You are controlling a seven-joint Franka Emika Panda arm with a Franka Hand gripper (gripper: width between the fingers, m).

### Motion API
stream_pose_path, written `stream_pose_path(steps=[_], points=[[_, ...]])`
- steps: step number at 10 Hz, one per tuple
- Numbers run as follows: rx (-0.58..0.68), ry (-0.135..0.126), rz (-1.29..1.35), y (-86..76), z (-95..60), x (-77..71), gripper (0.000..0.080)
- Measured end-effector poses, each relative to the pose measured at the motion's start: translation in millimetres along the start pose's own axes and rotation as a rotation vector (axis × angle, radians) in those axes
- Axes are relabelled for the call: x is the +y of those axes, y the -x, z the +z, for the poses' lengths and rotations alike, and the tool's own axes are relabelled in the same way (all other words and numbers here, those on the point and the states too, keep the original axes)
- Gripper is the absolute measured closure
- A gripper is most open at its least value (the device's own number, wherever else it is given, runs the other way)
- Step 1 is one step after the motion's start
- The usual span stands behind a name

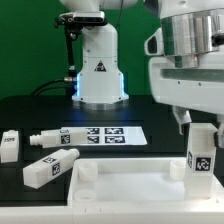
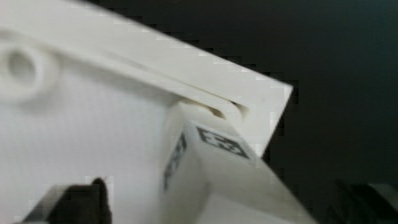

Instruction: Assemble desk

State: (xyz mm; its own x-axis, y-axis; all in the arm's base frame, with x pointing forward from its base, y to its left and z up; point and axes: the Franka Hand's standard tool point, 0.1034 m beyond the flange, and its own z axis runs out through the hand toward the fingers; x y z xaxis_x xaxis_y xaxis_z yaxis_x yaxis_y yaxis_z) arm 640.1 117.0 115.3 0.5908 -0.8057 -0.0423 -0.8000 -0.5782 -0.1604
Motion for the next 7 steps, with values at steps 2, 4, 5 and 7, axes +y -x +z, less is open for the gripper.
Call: stream_pose_path(steps=[2, 4, 5, 7], points=[[0.001, -0.003, -0.117, -0.7, 0.0, -0.4, 0.0154], [0.007, 0.004, -0.317, -0.9, 0.1, -0.2, 0.0151], [0.035, 0.044, -0.562, -0.7, 1.2, 0.7, 0.0151], [0.039, 0.060, -0.674, -0.2, 3.3, 1.3, 0.0151]])
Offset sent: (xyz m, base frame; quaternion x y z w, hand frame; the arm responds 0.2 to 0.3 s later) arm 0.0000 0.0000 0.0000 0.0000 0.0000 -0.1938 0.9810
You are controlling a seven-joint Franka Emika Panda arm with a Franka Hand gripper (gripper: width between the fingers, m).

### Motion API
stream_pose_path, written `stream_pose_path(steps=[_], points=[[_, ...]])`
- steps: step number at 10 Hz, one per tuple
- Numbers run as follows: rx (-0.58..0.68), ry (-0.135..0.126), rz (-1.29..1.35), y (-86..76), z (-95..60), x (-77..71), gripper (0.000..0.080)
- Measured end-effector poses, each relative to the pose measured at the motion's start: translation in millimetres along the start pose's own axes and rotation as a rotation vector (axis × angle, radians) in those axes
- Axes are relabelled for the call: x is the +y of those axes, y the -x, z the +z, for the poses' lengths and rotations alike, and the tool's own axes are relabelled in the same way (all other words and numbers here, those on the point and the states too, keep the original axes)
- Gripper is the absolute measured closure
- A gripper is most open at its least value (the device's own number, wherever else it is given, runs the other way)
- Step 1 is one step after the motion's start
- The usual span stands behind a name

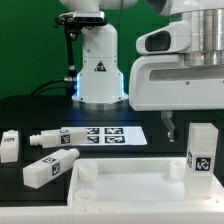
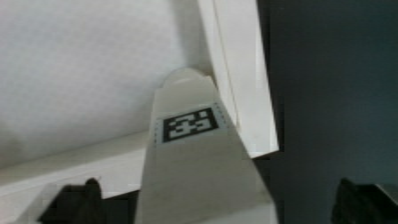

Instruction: Assemble desk

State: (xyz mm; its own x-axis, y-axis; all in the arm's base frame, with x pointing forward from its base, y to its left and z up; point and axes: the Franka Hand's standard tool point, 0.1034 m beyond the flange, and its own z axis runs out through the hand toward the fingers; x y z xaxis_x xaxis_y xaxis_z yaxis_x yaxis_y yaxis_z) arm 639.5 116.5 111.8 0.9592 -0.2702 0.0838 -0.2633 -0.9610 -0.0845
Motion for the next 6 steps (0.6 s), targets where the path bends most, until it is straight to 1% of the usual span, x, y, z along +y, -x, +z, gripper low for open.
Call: stream_pose_path(steps=[1, 2, 3, 4, 6], points=[[0.000, 0.000, 0.021, 0.1, 0.1, -0.1, 0.0273], [0.000, 0.000, 0.032, 0.1, 0.1, -0.1, 0.0273], [-0.001, -0.001, 0.106, 0.2, 0.2, -0.2, 0.0425], [-0.005, 0.004, 0.201, 0.1, 0.8, 3.9, 0.0509], [-0.011, -0.008, 0.492, -1.1, 0.4, 6.2, 0.0509]])
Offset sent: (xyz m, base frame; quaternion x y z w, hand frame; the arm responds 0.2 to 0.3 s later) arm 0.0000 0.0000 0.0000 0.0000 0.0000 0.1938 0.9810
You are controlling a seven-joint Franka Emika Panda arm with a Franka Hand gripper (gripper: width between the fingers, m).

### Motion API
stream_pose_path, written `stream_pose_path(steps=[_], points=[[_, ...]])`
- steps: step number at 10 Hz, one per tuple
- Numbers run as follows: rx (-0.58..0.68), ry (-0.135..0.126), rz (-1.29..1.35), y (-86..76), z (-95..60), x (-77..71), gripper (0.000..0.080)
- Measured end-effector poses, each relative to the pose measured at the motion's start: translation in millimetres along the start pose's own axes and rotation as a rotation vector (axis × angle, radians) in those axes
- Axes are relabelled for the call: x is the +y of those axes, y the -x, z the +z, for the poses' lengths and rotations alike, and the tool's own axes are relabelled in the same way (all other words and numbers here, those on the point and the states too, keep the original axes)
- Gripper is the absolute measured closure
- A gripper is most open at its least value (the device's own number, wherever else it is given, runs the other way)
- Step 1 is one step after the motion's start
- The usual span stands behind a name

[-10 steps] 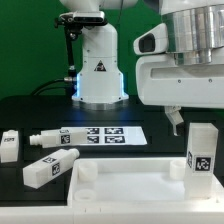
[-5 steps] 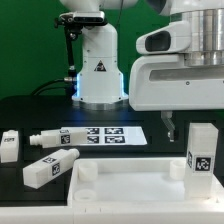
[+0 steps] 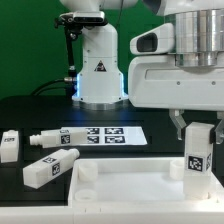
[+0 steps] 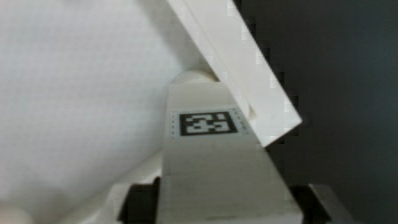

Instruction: Assemble desk

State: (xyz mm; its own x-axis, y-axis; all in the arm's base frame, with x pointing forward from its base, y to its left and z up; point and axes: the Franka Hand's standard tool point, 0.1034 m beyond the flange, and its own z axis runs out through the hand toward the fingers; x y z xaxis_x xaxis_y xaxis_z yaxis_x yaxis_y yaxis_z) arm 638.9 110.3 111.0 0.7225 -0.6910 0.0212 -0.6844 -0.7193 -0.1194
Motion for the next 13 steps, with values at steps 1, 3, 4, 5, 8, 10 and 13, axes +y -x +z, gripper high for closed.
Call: stream_pose_path(steps=[1, 3, 4, 5, 8, 10, 13], points=[[-0.011, -0.003, 0.215, 2.2, 1.6, 0.3, 0.0509], [-0.062, -0.042, 0.593, 1.4, 1.9, 0.0, 0.0509], [-0.083, -0.055, 0.715, -0.7, 1.6, 1.6, 0.0509], [-0.084, -0.051, 0.731, 2.5, 2.1, -0.4, 0.0509], [-0.074, -0.034, 0.436, 5.3, 2.0, 0.5, 0.0436], [-0.092, -0.020, 0.041, 3.3, -4.7, -2.6, 0.0237], [-0.081, -0.031, -0.133, 2.7, -4.2, -3.1, 0.0154]])
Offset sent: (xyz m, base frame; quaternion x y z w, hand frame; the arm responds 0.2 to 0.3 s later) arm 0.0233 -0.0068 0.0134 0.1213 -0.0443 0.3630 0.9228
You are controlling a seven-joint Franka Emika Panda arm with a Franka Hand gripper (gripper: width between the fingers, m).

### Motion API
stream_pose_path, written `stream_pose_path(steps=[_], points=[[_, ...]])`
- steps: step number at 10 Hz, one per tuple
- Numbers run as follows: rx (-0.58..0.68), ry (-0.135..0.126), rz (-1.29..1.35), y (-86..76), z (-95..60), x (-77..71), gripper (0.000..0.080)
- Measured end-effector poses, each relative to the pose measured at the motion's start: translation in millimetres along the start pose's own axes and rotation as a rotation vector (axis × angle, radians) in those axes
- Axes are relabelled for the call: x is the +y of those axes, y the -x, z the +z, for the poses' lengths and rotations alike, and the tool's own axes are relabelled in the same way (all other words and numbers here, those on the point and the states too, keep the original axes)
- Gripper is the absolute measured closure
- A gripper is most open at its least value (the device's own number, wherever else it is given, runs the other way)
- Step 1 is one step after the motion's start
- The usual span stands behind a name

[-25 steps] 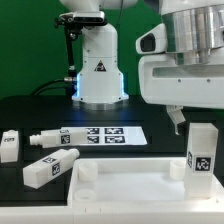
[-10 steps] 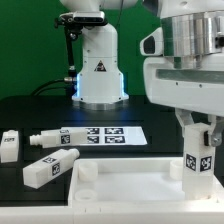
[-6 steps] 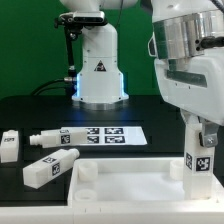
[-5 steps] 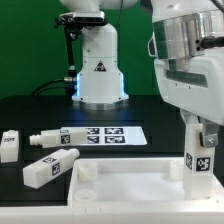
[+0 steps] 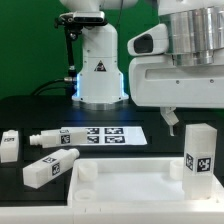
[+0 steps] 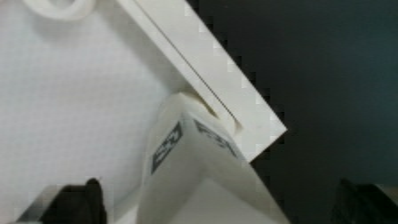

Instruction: Assemble desk

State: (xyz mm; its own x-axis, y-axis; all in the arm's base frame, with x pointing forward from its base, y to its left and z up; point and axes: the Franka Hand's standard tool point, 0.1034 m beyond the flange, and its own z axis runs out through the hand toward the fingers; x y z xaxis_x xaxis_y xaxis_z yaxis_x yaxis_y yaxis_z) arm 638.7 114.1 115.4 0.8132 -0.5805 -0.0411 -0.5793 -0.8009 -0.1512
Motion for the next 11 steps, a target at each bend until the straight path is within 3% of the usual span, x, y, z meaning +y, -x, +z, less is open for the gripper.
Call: stream_pose_path(steps=[1, 2, 3, 4, 5, 6, 7, 8, 11], points=[[0.005, 0.009, -0.095, -0.2, 0.0, 0.4, 0.0150], [0.049, 0.058, -0.309, -1.2, -0.7, -2.5, 0.0150], [0.101, 0.075, -0.625, -4.4, 0.9, -7.2, 0.0150], [0.095, 0.080, -0.668, -4.4, 3.4, -3.9, 0.0150], [0.096, 0.078, -0.649, -4.3, 3.3, -4.3, 0.0177], [0.096, 0.077, -0.635, -4.2, 3.5, -4.2, 0.0338], [0.097, 0.076, -0.602, -4.2, 3.6, -4.2, 0.0338], [0.099, 0.069, -0.512, -3.8, 3.7, -4.5, 0.0475], [0.113, 0.058, -0.135, -7.0, 3.6, 0.6, 0.0511]])
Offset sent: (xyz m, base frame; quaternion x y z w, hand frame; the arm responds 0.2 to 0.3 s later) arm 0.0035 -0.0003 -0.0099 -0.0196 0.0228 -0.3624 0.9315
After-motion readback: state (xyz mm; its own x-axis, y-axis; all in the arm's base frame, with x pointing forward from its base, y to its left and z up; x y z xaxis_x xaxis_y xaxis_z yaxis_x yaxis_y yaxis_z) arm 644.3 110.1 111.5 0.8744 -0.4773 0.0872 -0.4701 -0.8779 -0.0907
